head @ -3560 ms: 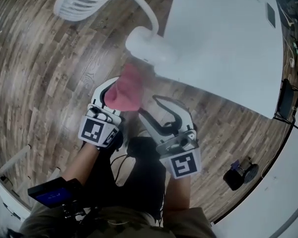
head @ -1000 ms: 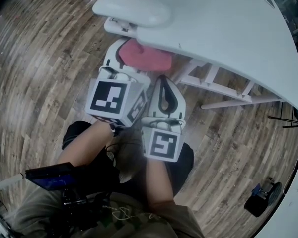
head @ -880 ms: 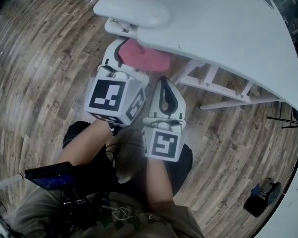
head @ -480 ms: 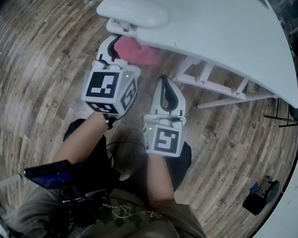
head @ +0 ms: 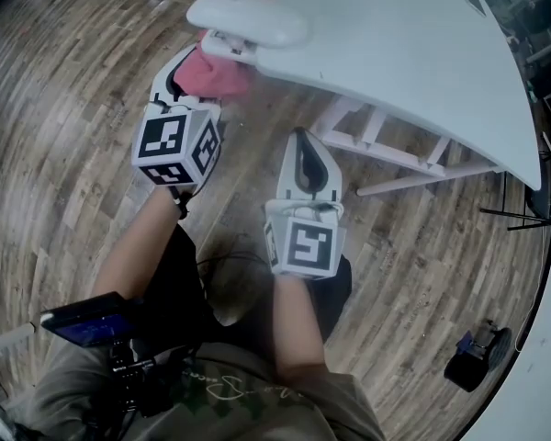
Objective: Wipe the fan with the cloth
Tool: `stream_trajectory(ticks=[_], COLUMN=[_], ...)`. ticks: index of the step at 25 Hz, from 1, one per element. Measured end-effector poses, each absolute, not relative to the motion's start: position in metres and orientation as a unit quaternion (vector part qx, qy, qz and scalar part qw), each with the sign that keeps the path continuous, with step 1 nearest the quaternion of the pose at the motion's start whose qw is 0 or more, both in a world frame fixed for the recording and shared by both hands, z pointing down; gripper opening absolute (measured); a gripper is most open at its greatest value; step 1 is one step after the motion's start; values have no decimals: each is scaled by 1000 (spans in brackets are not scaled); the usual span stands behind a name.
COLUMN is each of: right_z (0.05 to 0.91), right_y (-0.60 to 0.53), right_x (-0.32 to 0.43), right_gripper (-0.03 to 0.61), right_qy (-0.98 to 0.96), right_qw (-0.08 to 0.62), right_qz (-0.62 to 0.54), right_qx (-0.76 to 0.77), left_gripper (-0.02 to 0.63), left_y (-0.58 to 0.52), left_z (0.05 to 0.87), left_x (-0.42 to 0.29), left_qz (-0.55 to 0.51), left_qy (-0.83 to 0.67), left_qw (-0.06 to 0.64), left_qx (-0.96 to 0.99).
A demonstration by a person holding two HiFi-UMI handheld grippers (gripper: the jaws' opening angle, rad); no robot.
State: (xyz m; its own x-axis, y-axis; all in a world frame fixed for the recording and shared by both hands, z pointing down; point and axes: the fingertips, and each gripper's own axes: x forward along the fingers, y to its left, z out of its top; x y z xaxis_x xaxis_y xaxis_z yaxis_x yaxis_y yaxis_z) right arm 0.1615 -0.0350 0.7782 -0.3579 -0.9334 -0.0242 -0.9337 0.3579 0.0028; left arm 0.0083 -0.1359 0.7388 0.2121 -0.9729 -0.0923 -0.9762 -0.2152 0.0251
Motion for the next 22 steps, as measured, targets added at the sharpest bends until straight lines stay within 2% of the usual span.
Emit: stream_trajectory(ticks=[4, 9, 14, 22], right_z=[776, 773, 764, 733], right_y=[-41, -50, -48, -44], right_x=[171, 178, 174, 165], right_gripper=[-3, -3, -3, -3], right_qy=[814, 808, 818, 826], right_qw=[16, 18, -2, -26], right_qz=[35, 44, 28, 58], right_qx=[-579, -587, -575, -560], left_gripper=[84, 86, 86, 84], left_y=[-128, -114, -118, -128], left_z=[750, 759, 729, 725], left_x=[5, 66, 116, 107], left_qz=[37, 20, 34, 32], left_qy=[627, 572, 530, 554], left_qw=[46, 63, 69, 59], left_qx=[-776, -817, -844, -830])
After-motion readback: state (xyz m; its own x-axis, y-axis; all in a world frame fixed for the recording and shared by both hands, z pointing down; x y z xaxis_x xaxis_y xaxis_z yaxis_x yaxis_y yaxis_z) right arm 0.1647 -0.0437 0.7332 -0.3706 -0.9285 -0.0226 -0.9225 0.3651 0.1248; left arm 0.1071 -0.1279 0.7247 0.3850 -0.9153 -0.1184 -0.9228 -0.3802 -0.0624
